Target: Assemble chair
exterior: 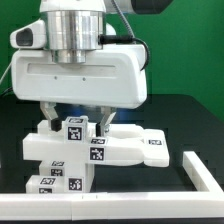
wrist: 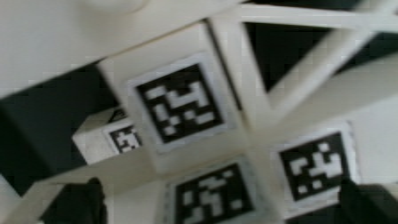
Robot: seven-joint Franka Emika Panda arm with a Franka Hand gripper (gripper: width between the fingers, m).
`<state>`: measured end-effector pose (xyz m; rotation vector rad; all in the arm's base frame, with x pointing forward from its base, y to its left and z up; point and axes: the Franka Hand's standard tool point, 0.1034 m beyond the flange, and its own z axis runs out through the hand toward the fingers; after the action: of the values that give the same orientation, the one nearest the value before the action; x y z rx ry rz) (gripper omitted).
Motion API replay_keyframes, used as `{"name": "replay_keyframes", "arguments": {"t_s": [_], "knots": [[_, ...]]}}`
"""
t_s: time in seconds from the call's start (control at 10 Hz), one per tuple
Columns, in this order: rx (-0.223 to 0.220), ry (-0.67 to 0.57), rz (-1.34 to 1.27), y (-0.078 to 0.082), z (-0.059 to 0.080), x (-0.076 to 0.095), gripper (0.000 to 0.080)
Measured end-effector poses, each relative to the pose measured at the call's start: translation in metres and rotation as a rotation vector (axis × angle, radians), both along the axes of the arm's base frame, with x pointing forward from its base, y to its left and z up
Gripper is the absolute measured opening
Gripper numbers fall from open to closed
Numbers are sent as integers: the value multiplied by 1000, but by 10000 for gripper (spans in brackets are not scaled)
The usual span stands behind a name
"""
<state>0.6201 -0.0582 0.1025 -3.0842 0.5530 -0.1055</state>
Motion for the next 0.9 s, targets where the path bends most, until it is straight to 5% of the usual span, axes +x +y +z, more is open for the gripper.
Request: {"name": "replay_keyframes", "arguments": {"t_s": [0.1, 0.2, 0.3, 0.5, 0.9], "knots": [[-6, -3, 44, -1, -1, -1, 649], [-6, -4, 44, -1, -1, 0, 524], [-5, -4, 26, -1, -1, 0, 524], [0, -5, -38, -1, -1, 0, 280], [23, -8, -342, 0, -1, 0, 281]]}}
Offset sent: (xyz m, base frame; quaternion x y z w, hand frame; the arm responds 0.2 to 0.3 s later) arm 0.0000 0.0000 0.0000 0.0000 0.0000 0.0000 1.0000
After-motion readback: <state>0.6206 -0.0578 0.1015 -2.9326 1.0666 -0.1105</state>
